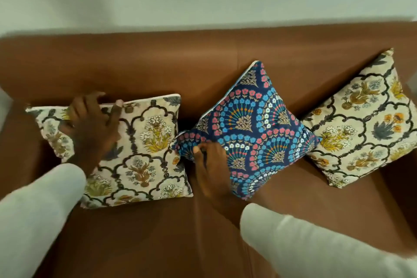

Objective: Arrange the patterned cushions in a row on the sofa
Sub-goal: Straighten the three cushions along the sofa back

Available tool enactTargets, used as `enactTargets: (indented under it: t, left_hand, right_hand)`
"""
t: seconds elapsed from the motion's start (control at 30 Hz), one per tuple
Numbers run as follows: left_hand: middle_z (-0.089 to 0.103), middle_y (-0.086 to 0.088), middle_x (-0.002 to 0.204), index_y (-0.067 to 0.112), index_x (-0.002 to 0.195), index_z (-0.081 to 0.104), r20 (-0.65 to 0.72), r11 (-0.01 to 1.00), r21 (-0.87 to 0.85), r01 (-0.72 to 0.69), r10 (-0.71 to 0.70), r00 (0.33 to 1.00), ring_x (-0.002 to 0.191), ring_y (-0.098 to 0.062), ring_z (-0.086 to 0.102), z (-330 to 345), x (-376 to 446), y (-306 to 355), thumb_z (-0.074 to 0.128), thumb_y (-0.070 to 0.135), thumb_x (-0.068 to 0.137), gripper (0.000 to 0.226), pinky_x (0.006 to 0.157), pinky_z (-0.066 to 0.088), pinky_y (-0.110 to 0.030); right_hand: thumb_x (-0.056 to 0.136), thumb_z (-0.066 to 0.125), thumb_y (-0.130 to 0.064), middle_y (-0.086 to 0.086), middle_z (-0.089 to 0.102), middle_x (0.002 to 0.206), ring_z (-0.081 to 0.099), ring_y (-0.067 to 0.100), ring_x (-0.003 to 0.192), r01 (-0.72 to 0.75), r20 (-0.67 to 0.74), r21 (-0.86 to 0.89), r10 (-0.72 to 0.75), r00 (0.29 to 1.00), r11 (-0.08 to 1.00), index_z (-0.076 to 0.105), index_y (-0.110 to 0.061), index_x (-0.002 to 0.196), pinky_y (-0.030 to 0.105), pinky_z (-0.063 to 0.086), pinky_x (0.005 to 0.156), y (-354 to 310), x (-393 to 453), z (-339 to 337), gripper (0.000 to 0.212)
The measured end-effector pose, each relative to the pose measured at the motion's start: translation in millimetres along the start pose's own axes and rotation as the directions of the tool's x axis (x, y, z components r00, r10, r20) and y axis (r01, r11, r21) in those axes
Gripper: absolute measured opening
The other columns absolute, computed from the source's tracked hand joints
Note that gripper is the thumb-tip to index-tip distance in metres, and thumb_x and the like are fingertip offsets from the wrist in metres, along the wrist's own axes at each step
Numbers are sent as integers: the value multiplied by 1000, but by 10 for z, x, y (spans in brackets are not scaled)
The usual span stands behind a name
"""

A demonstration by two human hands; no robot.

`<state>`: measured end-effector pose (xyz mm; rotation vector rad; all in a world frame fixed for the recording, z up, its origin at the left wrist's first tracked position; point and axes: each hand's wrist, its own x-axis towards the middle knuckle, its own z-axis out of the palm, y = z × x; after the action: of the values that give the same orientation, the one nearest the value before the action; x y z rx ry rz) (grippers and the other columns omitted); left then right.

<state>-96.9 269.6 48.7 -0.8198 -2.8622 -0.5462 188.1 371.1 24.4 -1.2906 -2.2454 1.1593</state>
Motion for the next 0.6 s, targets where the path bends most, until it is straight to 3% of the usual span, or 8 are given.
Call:
enactTargets:
  t: [0.13, 0.23, 0.3, 0.37, 0.43, 0.5, 0.6]
  left_hand:
    - [58, -28, 148, 11, 146, 59, 297, 992, 71, -101, 76, 952, 142, -53, 51, -248, 139, -595, 29, 81, 94, 93, 118, 38, -72]
    - [61, -25, 145, 8, 141, 63, 336, 985, 69, -160, 128, 933, 140, -51, 51, -380, 125, -732, 40, 82, 99, 88, 114, 42, -66]
    - [62, -17, 140, 11, 135, 63, 337, 988, 59, -143, 115, 935, 138, -45, 51, -427, 84, -783, 50, 76, 100, 75, 113, 43, -65]
    - [63, -14, 130, 12, 121, 60, 340, 992, 39, -117, 97, 935, 132, -42, 53, -472, 17, -830, 51, 74, 100, 67, 110, 44, -64]
    - [65, -15, 118, 13, 107, 54, 321, 997, 0, -81, 76, 944, 124, -42, 57, -544, -35, -851, 51, 77, 100, 64, 107, 46, -64]
    - [69, -18, 113, 11, 105, 56, 261, 1000, -31, 3, 5, 965, 116, -43, 63, -659, -44, -950, 50, 80, 99, 69, 103, 50, -62]
    - [74, -17, 122, 12, 127, 65, 132, 971, -204, 123, -97, 986, 116, -42, 69, -783, -107, -1207, 44, 86, 98, 82, 103, 55, -54]
  right_hand:
    - [108, 55, -66, 15, 57, 150, 52, 34, 143, -182, 182, -44, 187, 965, 982, 55, -7, 150, 51, 41, 123, -313, -36, 610, 72]
    - [85, 64, -91, 20, 49, 166, 49, 38, 154, -258, 218, -193, 297, 930, 947, 28, -8, 170, 50, 39, 130, -304, -45, 946, 124]
    - [73, 79, -88, 14, 36, 178, 37, 36, 164, -300, 264, -132, 326, 908, 945, 8, -13, 177, 50, 31, 133, -247, -23, 1104, 146]
    - [72, 91, -76, 7, 35, 179, 35, 32, 166, -315, 324, -18, 304, 896, 949, 10, -16, 177, 50, 33, 135, -209, 14, 1198, 145]
    - [74, 95, -67, 7, 52, 168, 48, 31, 158, -254, 320, 12, 237, 917, 967, 29, -14, 169, 52, 44, 129, -228, 65, 1215, 127]
    - [74, 98, -60, 9, 60, 160, 56, 33, 152, -240, 323, 113, 192, 927, 964, 37, -14, 162, 54, 50, 122, -368, 79, 1213, 116]
    - [62, 86, -90, 2, 72, 139, 70, 28, 127, -68, 227, 19, 62, 972, 998, 43, -28, 146, 52, 62, 102, -673, 116, 1046, 113]
